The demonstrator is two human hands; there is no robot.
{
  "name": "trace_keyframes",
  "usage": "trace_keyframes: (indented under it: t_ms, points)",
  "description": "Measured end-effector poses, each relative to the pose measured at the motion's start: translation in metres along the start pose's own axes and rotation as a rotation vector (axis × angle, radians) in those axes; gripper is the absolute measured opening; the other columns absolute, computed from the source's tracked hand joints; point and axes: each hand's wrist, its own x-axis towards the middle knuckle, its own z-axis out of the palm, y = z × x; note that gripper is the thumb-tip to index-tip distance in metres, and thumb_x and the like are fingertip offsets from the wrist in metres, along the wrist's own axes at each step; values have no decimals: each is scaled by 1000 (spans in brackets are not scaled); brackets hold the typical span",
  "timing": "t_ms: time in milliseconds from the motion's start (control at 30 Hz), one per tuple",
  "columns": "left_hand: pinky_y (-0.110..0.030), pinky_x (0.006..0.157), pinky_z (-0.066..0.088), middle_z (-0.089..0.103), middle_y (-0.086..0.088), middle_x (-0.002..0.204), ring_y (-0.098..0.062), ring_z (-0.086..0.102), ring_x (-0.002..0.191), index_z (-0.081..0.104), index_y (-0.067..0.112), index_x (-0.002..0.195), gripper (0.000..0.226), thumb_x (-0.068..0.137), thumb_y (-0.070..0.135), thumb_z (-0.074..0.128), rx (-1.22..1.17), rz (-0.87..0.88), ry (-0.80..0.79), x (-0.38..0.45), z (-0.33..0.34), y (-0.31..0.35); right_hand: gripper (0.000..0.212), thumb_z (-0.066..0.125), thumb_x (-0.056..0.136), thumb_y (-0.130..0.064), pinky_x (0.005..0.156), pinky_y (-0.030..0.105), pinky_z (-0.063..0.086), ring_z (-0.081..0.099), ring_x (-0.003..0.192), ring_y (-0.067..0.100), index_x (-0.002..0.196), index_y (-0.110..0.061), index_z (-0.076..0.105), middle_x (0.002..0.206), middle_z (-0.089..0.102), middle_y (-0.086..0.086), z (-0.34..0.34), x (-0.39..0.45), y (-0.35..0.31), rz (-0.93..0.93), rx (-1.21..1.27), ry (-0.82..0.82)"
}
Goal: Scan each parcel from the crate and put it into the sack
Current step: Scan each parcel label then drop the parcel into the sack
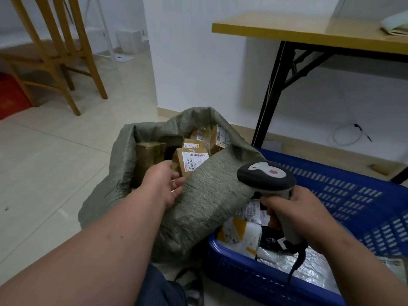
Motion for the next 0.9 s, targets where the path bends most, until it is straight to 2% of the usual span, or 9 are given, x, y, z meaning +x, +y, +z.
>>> trace_keyframes:
  t_ms: [67, 133, 267, 367, 600, 667, 733, 833, 900]
  points:
    - [-32, 67, 49, 64, -3, 83, -15, 61, 71, 60, 16, 86, 21, 98, 30, 51, 76, 55, -10, -6, 9, -3, 18, 70, 83, -22, 51, 27, 54, 68, 54, 20, 83, -6, 64, 65, 69, 15, -8, -4, 3, 15, -7, 18]
    - [-30, 69, 48, 64, -2, 91, -14, 60, 72, 63, 16, 97, 17, 97, 28, 52, 141, 123, -25, -13, 18, -5, 18, 70, 83, -23, 55, 31, 53, 67, 56, 20, 82, -6, 64, 64, 69, 15, -17, -9, 8, 31, -27, 42]
    - [-37, 89, 52, 62, -4, 107, -19, 62, 94, 57, 21, 116, 20, 99, 28, 52, 301, 297, -64, -34, 39, -18, 17, 71, 82, -26, 48, 24, 51, 68, 54, 15, 84, -11, 66, 65, 70, 9, -42, -20, 19, 65, -9, 120]
    - [-43, 95, 50, 62, -4, 109, -21, 61, 100, 59, 26, 104, 9, 98, 29, 53, 375, 370, -135, -52, 65, -33, 14, 70, 82, -25, 45, 22, 49, 67, 50, 14, 83, -11, 66, 56, 67, 2, -70, -25, 37, 109, 46, 216]
    - [-29, 75, 48, 63, 0, 106, -15, 59, 90, 57, 23, 122, 24, 99, 26, 53, 598, 530, -393, -82, 148, -88, 15, 65, 81, -22, 52, 34, 53, 66, 46, 16, 86, -8, 65, 56, 65, 7, -128, -42, 104, 291, 222, 469]
    - [-30, 81, 48, 62, 2, 108, -13, 58, 93, 57, 20, 126, 27, 99, 26, 54, 712, 563, -465, -83, 168, -109, 12, 65, 82, -22, 48, 30, 52, 64, 44, 14, 83, -9, 64, 52, 65, 6, -144, -45, 119, 323, 234, 510]
    - [-31, 87, 47, 62, 0, 116, -16, 59, 101, 57, 19, 128, 31, 98, 28, 56, 841, 546, -525, -81, 184, -130, 11, 65, 83, -22, 44, 27, 51, 65, 44, 14, 81, -11, 63, 54, 64, 6, -158, -45, 130, 343, 270, 545]
    - [-22, 69, 43, 61, 3, 121, -11, 59, 99, 56, 22, 130, 36, 96, 32, 60, 988, 485, -621, -75, 203, -161, 12, 66, 85, -23, 49, 29, 54, 67, 46, 14, 85, -11, 63, 63, 66, 9, -178, -39, 142, 371, 314, 570]
    - [-19, 67, 41, 61, 4, 120, -8, 58, 97, 56, 22, 131, 39, 93, 33, 64, 1060, 449, -690, -72, 218, -180, 13, 66, 85, -25, 50, 30, 55, 67, 46, 13, 89, -13, 63, 68, 67, 9, -189, -33, 151, 386, 350, 566]
